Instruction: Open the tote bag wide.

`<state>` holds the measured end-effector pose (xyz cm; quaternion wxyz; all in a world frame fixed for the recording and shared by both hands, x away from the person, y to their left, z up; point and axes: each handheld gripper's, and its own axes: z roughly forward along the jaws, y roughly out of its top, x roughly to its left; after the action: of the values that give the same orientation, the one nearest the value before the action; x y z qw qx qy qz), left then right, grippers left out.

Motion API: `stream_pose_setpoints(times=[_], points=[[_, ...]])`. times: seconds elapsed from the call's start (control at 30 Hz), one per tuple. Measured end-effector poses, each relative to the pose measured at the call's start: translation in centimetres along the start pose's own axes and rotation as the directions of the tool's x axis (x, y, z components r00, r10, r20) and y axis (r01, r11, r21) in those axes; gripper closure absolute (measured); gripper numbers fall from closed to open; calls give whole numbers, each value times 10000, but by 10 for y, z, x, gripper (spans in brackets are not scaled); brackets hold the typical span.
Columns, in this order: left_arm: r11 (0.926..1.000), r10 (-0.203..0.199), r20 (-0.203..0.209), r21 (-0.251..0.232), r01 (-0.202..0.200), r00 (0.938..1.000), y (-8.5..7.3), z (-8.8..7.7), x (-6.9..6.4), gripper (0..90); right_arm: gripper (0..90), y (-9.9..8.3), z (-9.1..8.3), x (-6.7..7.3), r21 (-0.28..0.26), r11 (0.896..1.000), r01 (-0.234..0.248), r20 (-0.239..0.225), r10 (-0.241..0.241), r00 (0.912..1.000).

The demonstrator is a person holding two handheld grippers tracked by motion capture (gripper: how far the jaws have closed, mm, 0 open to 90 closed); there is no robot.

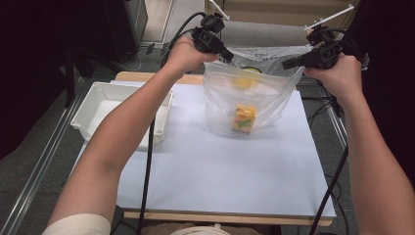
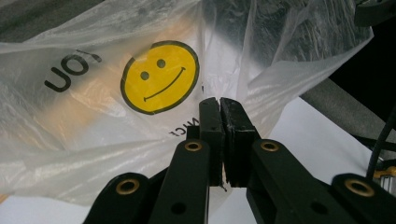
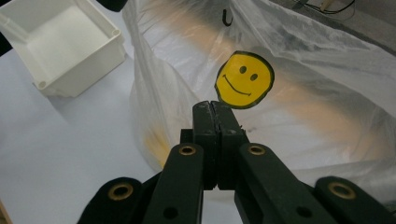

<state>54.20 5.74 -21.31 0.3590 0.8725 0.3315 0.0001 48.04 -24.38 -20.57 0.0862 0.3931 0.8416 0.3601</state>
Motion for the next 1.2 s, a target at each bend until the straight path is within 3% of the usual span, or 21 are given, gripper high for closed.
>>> stream_pose_setpoints(times=[0.17, 0.33, 0.73, 1.0, 1.2], points=[[9992, -169, 111, -358, 173, 9998, 6, 9, 5, 876, 896, 8, 15, -1, 131, 9998, -116, 61, 115, 9999], [9998, -163, -96, -90, 162, 9998, 5, 25, 11, 890, 900, 6, 30, 2, 286, 9994, -200, -40, 201, 9998], [9969, -664, 150, 426, 657, 9977, -11, 51, 23, 896, 900, -16, 41, -7, 553, 9953, -795, -12, 797, 9968], [9948, -570, 252, 855, 546, 9981, -20, 59, 17, 900, 900, -18, 42, -10, 589, 9928, -1046, -29, 1050, 9945], [9939, -369, 388, 1055, 326, 9986, -23, 58, 4, 900, 900, 0, 39, -2, 525, 9958, -745, 111, 740, 9972]])
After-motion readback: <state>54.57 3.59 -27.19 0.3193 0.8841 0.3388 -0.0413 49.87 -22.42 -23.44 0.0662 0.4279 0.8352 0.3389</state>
